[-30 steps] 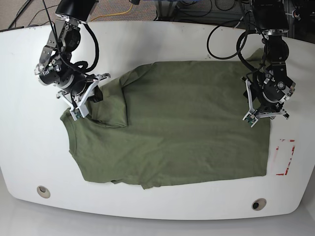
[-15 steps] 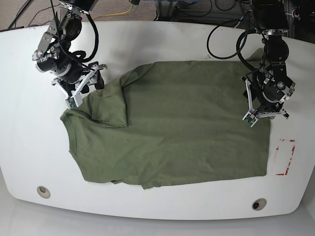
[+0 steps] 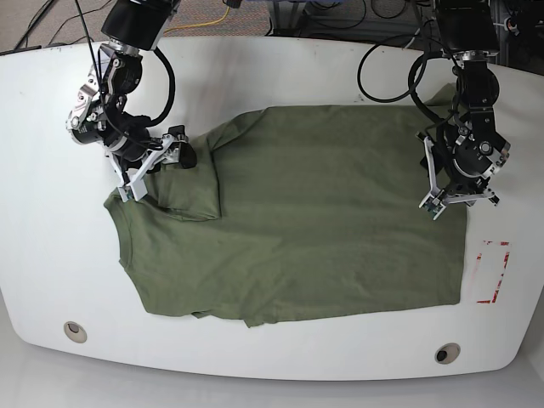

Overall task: Layout the t-shirt on the table in an organized manner, then fold the t-shirt properly
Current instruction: 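Pull the shoulder back outward with the right gripper to flatten it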

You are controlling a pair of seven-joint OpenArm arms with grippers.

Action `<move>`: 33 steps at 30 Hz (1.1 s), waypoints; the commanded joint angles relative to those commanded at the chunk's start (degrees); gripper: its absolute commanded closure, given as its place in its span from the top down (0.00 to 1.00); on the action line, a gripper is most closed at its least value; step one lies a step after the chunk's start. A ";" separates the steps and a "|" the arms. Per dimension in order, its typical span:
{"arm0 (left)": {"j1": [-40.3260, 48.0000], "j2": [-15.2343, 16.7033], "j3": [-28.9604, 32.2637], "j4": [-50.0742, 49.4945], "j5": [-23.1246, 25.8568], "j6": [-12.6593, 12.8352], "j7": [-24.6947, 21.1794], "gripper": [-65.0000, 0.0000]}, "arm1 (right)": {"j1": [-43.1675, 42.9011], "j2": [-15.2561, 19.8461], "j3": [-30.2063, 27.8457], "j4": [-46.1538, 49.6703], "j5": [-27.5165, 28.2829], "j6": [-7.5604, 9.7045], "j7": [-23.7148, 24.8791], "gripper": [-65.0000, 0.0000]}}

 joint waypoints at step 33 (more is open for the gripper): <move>0.35 0.00 0.00 0.00 0.00 0.00 0.00 0.41 | -17.67 -3.60 4.48 22.24 0.53 -0.18 -1.67 0.00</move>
